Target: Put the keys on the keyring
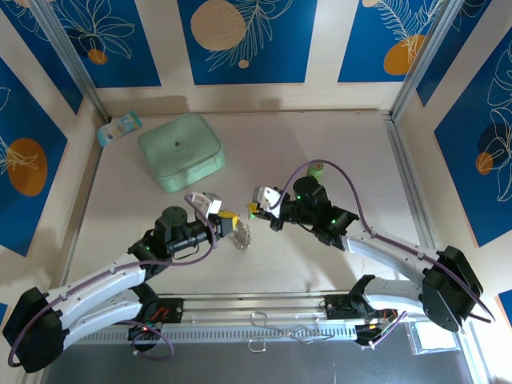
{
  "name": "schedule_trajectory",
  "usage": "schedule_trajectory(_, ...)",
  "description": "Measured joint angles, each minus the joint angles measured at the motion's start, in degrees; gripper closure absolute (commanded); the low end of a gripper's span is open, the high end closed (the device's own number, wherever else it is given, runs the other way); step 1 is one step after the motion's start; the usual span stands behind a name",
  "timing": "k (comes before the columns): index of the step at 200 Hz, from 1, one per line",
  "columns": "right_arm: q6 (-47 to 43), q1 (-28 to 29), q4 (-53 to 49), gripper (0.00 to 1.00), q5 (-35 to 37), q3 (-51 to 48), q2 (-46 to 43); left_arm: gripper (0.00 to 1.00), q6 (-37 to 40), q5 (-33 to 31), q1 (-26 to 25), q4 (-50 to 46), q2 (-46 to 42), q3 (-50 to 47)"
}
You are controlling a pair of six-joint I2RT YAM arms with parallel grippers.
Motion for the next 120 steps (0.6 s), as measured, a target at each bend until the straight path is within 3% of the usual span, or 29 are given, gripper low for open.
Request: schedule_trajectory(120, -3.58, 5.62, -0.92, 1.0, 4.87, 1.84, 1.81, 1.0, -0.46, -0.48, 0.0, 0.02, 0.0, 0.02)
